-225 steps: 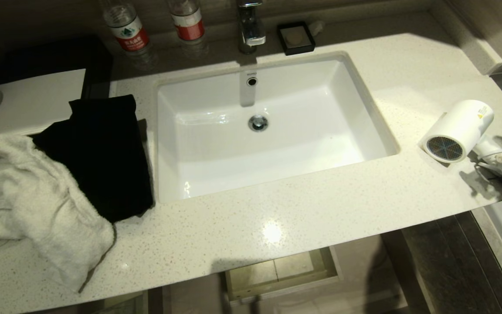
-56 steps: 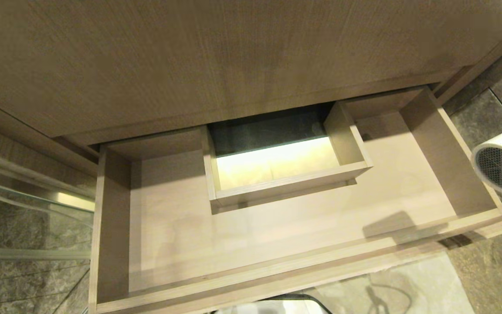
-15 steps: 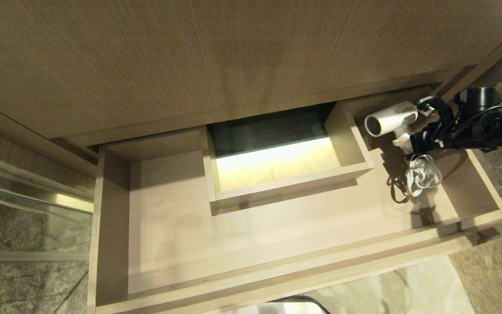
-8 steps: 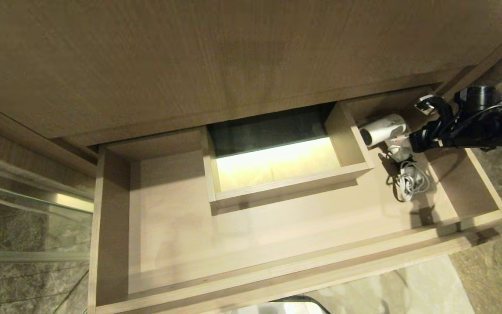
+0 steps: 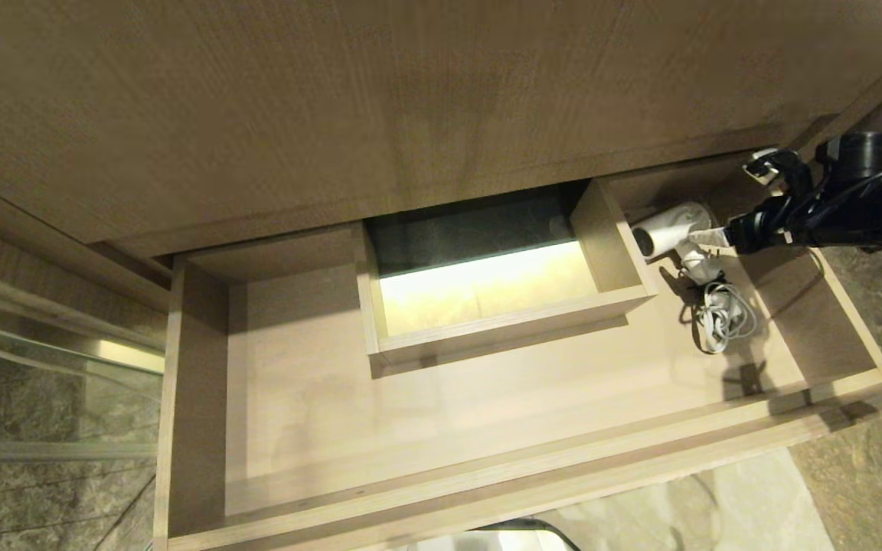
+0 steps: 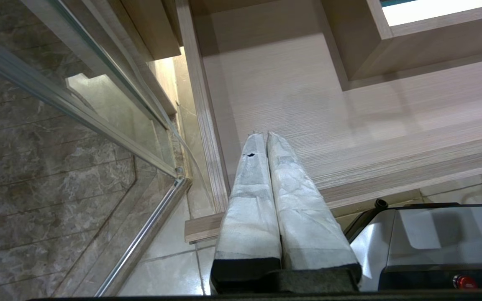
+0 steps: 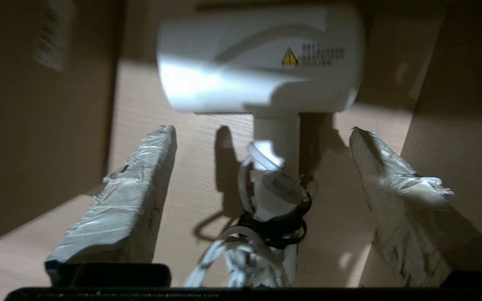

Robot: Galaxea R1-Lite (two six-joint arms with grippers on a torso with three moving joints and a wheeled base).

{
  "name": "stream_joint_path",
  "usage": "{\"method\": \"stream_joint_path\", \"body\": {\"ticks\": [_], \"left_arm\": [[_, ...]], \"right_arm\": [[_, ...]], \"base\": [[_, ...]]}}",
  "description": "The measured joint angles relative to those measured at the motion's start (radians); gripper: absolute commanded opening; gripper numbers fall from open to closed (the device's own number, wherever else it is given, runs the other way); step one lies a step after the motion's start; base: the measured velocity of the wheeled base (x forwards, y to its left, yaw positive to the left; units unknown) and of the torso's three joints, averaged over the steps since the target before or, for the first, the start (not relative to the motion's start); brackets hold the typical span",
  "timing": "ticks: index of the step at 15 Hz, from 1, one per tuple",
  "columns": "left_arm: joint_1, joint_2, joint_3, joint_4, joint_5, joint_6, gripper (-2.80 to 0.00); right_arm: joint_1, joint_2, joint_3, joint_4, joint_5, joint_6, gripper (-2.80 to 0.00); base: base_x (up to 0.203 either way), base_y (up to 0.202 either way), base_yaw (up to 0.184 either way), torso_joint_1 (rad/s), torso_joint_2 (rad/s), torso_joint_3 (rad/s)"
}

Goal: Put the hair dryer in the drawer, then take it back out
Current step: Put it into the drawer, then close the drawer

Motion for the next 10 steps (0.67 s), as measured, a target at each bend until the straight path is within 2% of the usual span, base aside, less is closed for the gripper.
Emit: {"method": "stream_joint_path", "body": {"ticks": [5,8,10], "left_arm": [[0.0,0.0,0.0,0.0,0.0,0.0,-2.8],[0.0,0.0,0.0,0.0,0.0,0.0,-2.8],[0.0,0.0,0.0,0.0,0.0,0.001,-2.8]], "right_arm": [[0.005,-0.196,0.056,0.085,-0.038,0.251,-2.8],[0.025,-0.357,0.157,0.188,-0.136,0.265,-2.8],[0.04,-0.48,0.268,0.233,-0.172,0.256,-2.8]], "base": [[0.0,0.0,0.0,0.0,0.0,0.0],[0.0,0.0,0.0,0.0,0.0,0.0],[0.0,0.0,0.0,0.0,0.0,0.0]]}}
